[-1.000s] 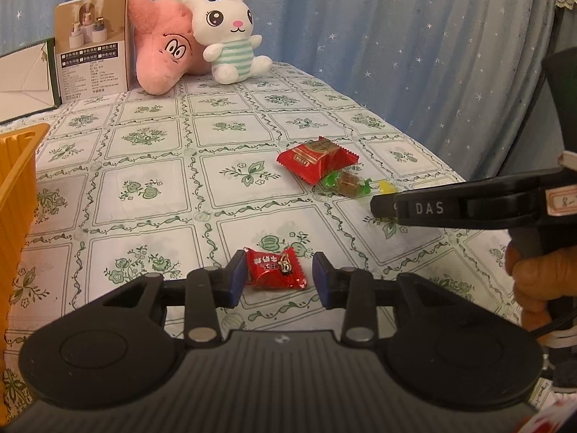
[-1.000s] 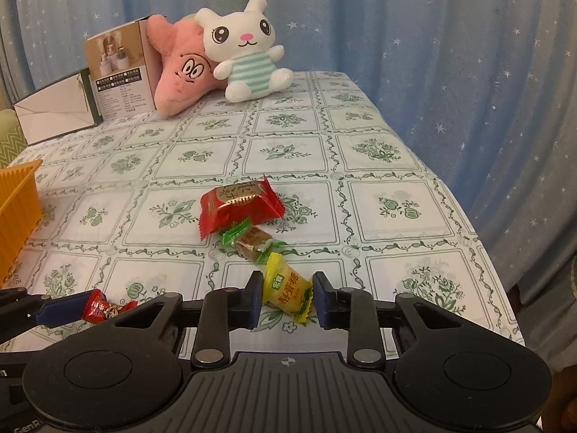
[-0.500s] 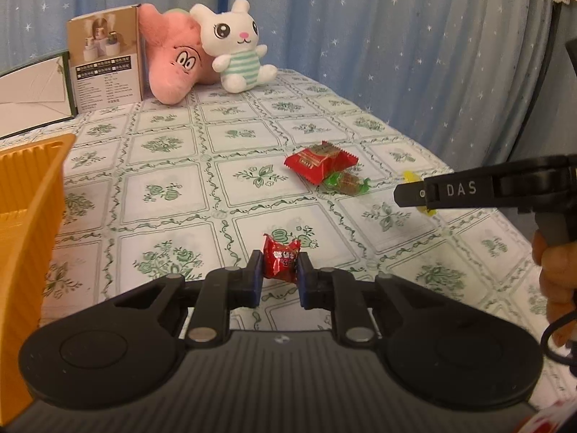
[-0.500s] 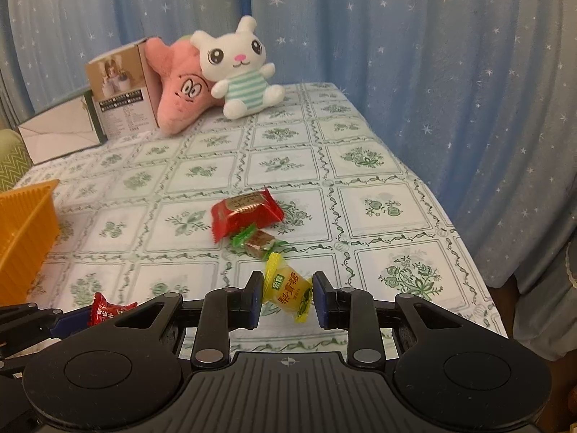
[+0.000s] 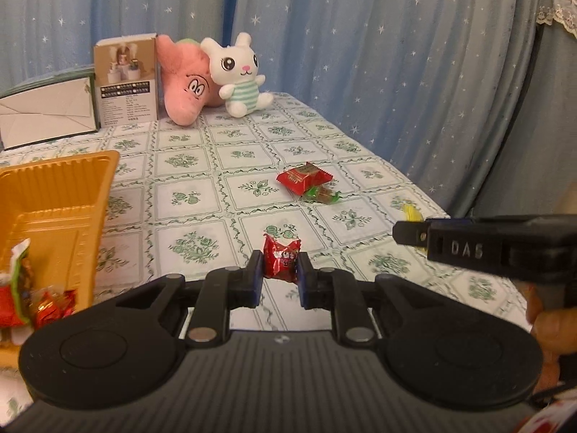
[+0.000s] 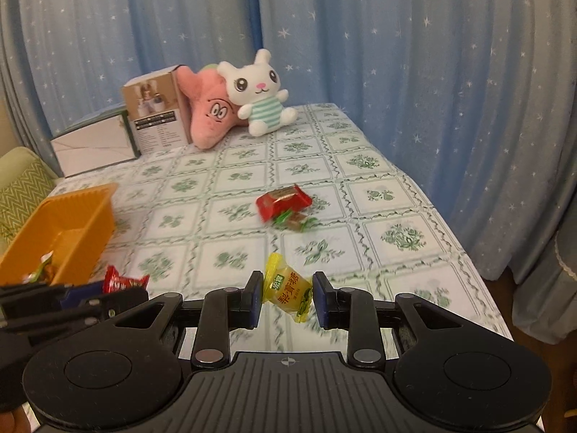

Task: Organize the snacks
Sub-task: 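Carry the red and yellow candies over the orange tray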

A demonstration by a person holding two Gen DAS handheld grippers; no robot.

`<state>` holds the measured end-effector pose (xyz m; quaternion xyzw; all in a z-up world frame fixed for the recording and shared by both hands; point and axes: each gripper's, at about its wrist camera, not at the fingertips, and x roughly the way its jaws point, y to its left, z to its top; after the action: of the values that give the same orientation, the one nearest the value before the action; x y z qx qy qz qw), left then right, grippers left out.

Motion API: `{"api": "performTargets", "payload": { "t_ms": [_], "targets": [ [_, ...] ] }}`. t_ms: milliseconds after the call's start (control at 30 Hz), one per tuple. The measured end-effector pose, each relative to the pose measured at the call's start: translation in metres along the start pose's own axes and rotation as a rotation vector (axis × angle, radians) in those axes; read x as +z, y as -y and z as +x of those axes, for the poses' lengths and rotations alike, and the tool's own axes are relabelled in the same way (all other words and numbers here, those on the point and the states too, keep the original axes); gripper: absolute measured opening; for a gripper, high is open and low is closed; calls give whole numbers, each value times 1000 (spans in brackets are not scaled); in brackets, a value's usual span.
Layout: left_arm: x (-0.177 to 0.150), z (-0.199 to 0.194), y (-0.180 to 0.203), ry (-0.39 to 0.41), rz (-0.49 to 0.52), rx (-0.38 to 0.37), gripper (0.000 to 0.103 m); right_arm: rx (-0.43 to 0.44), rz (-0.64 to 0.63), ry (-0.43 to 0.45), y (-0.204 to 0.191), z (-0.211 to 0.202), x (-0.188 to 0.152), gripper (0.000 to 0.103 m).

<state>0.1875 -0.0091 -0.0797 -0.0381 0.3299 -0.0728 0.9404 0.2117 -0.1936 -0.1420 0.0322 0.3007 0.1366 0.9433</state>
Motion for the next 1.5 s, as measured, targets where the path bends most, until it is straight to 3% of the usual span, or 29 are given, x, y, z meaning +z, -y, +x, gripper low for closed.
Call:
{"api": "performTargets", "payload": {
  "t_ms": [233,633,1000,1500],
  "targets": [
    [-10,-46,-5,14,-27,14,17,6,-19,18,-26,-45,-19,30],
    [-23,-109,-35,29,-93,79,17,85,-36,29,-70,-85,-28,30],
    [-22,-143,-65,47,-128,141,17,156,-85,34,-110,-94,-26,30],
    [-15,-161,-110,58,-156,191,17,229,-127,13,-147,-78,-19,30]
  ]
}}
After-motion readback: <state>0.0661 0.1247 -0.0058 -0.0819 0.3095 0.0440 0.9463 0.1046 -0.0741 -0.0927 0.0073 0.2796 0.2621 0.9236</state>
